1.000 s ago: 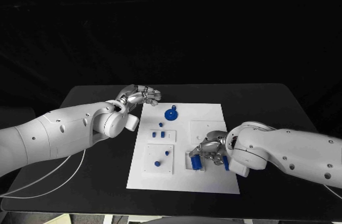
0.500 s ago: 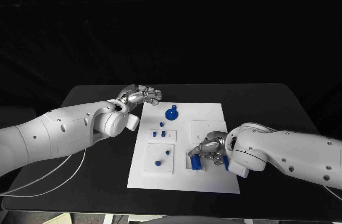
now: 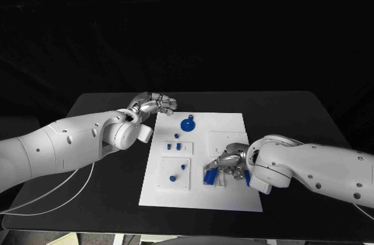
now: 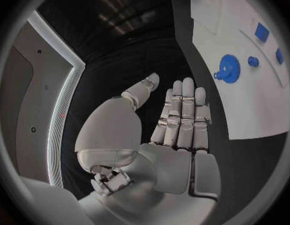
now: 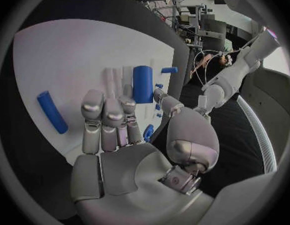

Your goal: Assemble the parts on the task board

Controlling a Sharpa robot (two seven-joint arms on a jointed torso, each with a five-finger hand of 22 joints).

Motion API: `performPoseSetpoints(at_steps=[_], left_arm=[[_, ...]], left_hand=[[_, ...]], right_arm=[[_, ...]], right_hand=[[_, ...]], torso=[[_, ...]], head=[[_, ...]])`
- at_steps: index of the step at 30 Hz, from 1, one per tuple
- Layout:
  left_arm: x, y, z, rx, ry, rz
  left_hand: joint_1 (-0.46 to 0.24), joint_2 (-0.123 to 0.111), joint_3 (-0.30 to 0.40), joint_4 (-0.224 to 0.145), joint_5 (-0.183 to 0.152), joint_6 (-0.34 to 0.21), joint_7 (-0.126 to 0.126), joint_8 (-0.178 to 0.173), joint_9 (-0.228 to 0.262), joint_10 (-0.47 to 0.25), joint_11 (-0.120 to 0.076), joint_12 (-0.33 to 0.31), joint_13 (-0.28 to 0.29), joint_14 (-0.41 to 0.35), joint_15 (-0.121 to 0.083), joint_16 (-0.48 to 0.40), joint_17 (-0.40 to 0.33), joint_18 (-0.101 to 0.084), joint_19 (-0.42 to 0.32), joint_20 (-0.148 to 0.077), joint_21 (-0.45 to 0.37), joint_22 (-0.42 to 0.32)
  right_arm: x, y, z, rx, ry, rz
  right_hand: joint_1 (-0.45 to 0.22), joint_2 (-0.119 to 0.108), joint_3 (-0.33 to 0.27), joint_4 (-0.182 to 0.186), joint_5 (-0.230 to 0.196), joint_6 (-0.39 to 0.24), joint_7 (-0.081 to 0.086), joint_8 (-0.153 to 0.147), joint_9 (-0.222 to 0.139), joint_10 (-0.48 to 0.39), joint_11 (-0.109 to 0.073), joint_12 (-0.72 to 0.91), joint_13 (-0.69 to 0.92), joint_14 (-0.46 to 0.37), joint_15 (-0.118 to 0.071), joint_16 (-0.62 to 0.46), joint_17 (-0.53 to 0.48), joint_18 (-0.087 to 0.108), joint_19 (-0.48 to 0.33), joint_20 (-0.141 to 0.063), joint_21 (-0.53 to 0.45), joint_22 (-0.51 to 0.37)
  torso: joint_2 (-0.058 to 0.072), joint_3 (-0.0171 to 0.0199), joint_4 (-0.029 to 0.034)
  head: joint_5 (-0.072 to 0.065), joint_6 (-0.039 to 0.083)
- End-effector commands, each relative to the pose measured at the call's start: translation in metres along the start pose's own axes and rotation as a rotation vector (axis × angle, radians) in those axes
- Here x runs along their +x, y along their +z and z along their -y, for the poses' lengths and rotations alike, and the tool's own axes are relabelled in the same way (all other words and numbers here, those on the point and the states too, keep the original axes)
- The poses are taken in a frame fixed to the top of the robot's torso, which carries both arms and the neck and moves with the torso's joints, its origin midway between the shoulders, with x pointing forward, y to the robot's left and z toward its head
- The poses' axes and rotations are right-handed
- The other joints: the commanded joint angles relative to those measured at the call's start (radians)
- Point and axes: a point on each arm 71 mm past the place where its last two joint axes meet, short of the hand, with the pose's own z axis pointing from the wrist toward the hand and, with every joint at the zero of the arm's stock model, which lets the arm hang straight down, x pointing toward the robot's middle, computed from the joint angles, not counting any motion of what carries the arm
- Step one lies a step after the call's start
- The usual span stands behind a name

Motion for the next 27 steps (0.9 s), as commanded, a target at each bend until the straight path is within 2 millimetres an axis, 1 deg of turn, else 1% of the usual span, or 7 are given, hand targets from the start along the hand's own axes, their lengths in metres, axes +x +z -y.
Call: performPoseSetpoints(at_steps=[1,5,13,17,20,22,27], left_arm=[[0.0019,0.0003,0.0012,0.005,-0.009,-0.014],[0.0022,0.0001,0.0013,0.007,-0.004,-0.017],[0.0017,0.0001,0.0013,0.007,-0.004,-0.016],[0.0015,0.0000,0.0012,0.007,-0.005,-0.016],[0.0013,0.0001,0.0012,0.007,-0.004,-0.015],[0.0014,0.0002,0.0012,0.007,-0.004,-0.016],[0.0005,0.0004,0.0009,0.005,-0.004,-0.014]], left_hand=[[-0.011,0.001,-0.001,0.007,-0.005,-0.007,0.001,0.003,-0.001,-0.006,-0.003,-0.005,-0.002,0.006,0.002,-0.006,0.002,0.007,0.005,0.003,-0.005,0.001],[-0.010,0.001,-0.001,0.007,-0.005,-0.008,0.001,0.003,-0.002,-0.006,-0.003,-0.005,-0.002,0.006,0.002,-0.007,0.003,0.007,0.005,0.003,-0.006,0.002],[-0.010,0.001,0.000,0.007,-0.005,-0.008,0.001,0.003,-0.002,-0.006,-0.003,-0.005,-0.002,0.006,0.002,-0.007,0.003,0.007,0.005,0.003,-0.006,0.002],[-0.010,0.001,0.000,0.007,-0.005,-0.008,0.001,0.003,-0.002,-0.006,-0.003,-0.005,-0.002,0.006,0.002,-0.007,0.004,0.007,0.005,0.003,-0.006,0.002],[-0.010,0.001,0.000,0.008,-0.005,-0.008,0.001,0.003,-0.002,-0.006,-0.003,-0.005,-0.002,0.006,0.002,-0.008,0.004,0.007,0.005,0.003,-0.006,0.002],[-0.010,0.001,0.000,0.008,-0.005,-0.008,0.001,0.003,-0.002,-0.006,-0.003,-0.005,-0.002,0.006,0.002,-0.008,0.004,0.007,0.005,0.003,-0.006,0.002],[-0.010,0.001,0.000,0.008,-0.005,-0.008,0.001,0.003,-0.002,-0.006,-0.003,-0.005,-0.002,0.006,0.002,-0.008,0.005,0.007,0.005,0.003,-0.007,0.002]], right_arm=[[0.0011,0.0011,0.0015,0.002,-0.011,0.014],[0.0013,0.0011,0.0016,0.000,-0.018,0.012],[0.0018,0.0010,0.0016,-0.005,-0.020,0.016],[0.0014,0.0006,0.0021,-0.007,-0.023,0.020],[0.0005,-0.0004,0.0020,-0.021,-0.046,0.038],[0.0000,-0.0017,0.0025,-0.038,-0.047,0.043],[-0.0013,-0.0073,0.0023,-0.130,-0.055,0.056]], right_hand=[[-0.010,0.045,-0.096,-0.059,-0.006,-0.011,-0.002,-0.002,0.006,-0.013,-0.002,-0.006,0.005,-0.010,-0.007,-0.006,0.004,0.074,-0.013,-0.015,-0.001,0.007],[-0.010,0.052,-0.127,-0.084,-0.005,-0.011,-0.002,-0.002,0.007,-0.013,-0.004,-0.009,0.007,-0.011,-0.007,-0.008,0.004,0.074,-0.016,-0.019,-0.002,0.006],[-0.008,0.054,-0.147,-0.104,-0.005,-0.010,-0.003,-0.003,0.007,-0.012,-0.004,-0.011,0.008,-0.011,-0.008,-0.009,0.005,0.074,-0.018,-0.020,-0.004,0.005],[0.012,0.079,-0.137,-0.115,-0.005,-0.009,-0.004,-0.002,0.008,-0.010,-0.005,-0.011,0.009,-0.009,-0.008,-0.009,0.005,0.074,-0.016,-0.022,-0.004,0.004],[0.016,0.082,-0.137,-0.117,-0.005,-0.008,-0.003,-0.003,0.008,-0.009,-0.005,-0.011,0.009,-0.009,-0.008,-0.009,0.005,0.074,-0.015,-0.022,-0.003,0.004],[0.017,0.082,-0.136,-0.118,-0.005,-0.008,-0.003,-0.003,0.008,-0.009,-0.005,-0.011,0.009,-0.009,-0.008,-0.009,0.005,0.074,-0.015,-0.022,-0.003,0.004],[0.024,0.067,-0.136,-0.126,-0.005,-0.009,-0.003,-0.004,0.007,-0.008,-0.005,-0.013,0.010,-0.009,-0.008,-0.010,0.005,0.074,-0.015,-0.022,-0.004,0.003]], torso=[[0.000,-0.0001,0.0000],[0.000,-0.0001,0.0003],[0.000,-0.0001,-0.0003],[0.000,-0.0001,-0.0001],[0.000,0.0000,-0.0002],[0.000,0.0002,-0.0001],[0.000,0.0003,0.0006]], head=[[0.002,0.000],[0.003,-0.002],[0.004,-0.002],[0.004,-0.001],[0.004,-0.002],[0.003,-0.001],[0.003,0.002]])
